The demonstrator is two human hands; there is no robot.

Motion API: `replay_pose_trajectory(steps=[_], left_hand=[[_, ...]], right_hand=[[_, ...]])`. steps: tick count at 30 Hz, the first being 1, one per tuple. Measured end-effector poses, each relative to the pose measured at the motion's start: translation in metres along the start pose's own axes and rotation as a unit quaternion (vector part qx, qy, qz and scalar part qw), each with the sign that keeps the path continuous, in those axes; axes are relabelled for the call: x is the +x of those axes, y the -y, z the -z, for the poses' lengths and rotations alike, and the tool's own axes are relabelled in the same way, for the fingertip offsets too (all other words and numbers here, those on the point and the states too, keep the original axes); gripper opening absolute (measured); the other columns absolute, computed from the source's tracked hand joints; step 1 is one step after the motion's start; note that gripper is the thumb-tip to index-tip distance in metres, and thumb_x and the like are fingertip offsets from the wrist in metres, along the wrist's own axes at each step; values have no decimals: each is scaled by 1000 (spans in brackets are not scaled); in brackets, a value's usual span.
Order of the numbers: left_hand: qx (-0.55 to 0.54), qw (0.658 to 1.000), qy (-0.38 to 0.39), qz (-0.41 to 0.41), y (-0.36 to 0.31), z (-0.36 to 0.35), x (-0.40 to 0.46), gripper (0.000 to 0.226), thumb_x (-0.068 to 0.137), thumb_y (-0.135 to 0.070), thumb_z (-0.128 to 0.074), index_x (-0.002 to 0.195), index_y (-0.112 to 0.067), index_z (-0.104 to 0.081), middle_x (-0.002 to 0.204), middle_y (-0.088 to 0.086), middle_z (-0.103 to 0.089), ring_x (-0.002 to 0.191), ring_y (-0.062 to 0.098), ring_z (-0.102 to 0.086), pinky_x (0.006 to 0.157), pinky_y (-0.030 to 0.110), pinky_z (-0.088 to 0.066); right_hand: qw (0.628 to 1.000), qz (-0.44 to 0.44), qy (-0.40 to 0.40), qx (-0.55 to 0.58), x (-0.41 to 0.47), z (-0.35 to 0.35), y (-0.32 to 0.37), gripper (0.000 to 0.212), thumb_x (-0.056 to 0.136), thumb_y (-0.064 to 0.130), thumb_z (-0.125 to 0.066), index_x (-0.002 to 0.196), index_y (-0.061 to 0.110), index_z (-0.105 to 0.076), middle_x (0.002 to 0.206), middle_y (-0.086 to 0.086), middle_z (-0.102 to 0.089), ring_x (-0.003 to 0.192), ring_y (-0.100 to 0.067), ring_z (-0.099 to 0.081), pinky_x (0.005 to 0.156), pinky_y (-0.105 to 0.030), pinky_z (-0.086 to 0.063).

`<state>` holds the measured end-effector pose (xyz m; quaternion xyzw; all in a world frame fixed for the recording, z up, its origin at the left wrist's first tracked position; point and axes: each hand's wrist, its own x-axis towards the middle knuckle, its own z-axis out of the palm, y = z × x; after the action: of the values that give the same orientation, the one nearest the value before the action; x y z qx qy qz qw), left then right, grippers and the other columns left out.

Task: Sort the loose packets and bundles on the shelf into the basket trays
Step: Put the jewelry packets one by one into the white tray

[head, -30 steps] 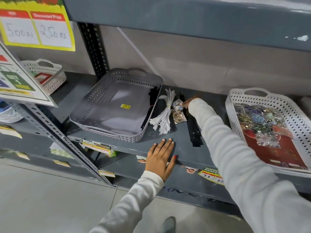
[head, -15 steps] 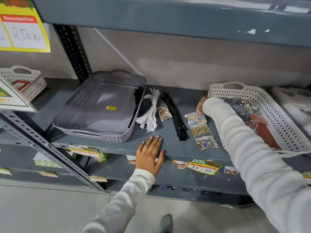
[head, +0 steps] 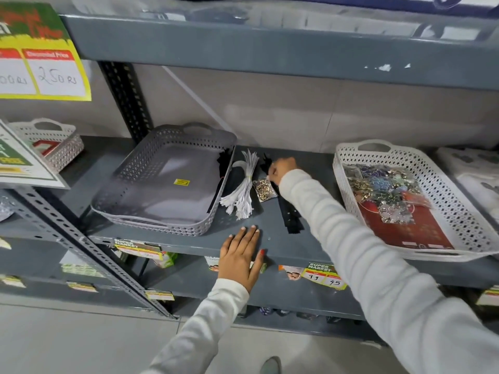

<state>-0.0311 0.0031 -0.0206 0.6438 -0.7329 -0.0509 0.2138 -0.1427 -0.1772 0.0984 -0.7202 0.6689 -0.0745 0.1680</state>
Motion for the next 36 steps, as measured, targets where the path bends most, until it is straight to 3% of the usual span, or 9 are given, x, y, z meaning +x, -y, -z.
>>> replay_pose_trajectory(steps=[3,9,17,20,22,25,28,33,36], left_hand=[[-7,1000,0,-1,-1,0,0,68,100,-47,-6,126,-16,-61,131,-1,-61,124,13,-42,109,25,-11],[-16,1000,5,5,-3,3,0,69,100,-47,-6,123,-16,-63,129,-2,-63,120,17,-57,109,27,-17],[-15,1000,-8,3,-2,1,0,68,100,-46,-6,123,-17,-63,129,-1,-63,118,17,-59,109,25,-12],[-14,1000,-21,-1,-3,0,1,56,100,-42,-20,121,-16,-65,127,0,-64,117,18,-60,108,27,-18],[-14,999,-28,-5,-2,-2,1,47,91,-37,-35,121,-15,-65,126,0,-64,116,19,-61,106,29,-23],[-12,999,-32,-6,-2,-4,0,48,87,-36,-39,121,-16,-65,127,0,-64,116,18,-60,108,26,-15],[-8,1000,-29,-7,-1,-4,1,48,87,-36,-38,121,-16,-65,127,0,-64,116,19,-61,107,28,-19],[-15,1000,-22,-1,0,-4,0,57,100,-43,-19,123,-16,-63,129,-1,-62,119,17,-56,109,25,-12],[-15,1000,-12,-4,-1,-3,0,48,92,-38,-35,123,-16,-64,128,-1,-63,118,18,-58,109,25,-11]], right_hand=[[999,-24,0,-43,-2,-13,10,32,94,11,-48,124,4,-56,132,-15,-58,122,-33,-55,98,-36,-46],[994,-62,14,-93,0,-27,10,31,90,11,-53,121,8,-60,130,-13,-60,122,-31,-56,95,-38,-48],[992,-92,71,48,9,-10,0,42,85,22,-62,123,5,-57,130,-14,-60,118,-30,-59,94,-35,-49],[988,-122,56,72,16,21,-9,38,83,18,-67,119,7,-63,123,-9,-66,109,-25,-63,95,-31,-50],[991,-130,27,28,17,43,-25,31,86,15,-63,116,7,-66,118,-10,-68,99,-26,-66,88,-31,-51],[984,-146,-21,-97,14,57,-49,28,89,10,-57,114,-1,-63,118,-17,-67,105,-30,-65,88,-34,-52],[973,-142,11,-182,8,50,-64,29,90,13,-58,115,-1,-61,115,-15,-67,104,-27,-66,91,-34,-52],[966,-123,44,-224,3,29,-80,32,86,15,-63,116,4,-64,115,-13,-69,104,-27,-67,93,-35,-54],[967,-111,43,-225,-2,21,-85,34,88,8,-56,121,1,-60,121,-16,-66,110,-30,-65,95,-36,-52]])
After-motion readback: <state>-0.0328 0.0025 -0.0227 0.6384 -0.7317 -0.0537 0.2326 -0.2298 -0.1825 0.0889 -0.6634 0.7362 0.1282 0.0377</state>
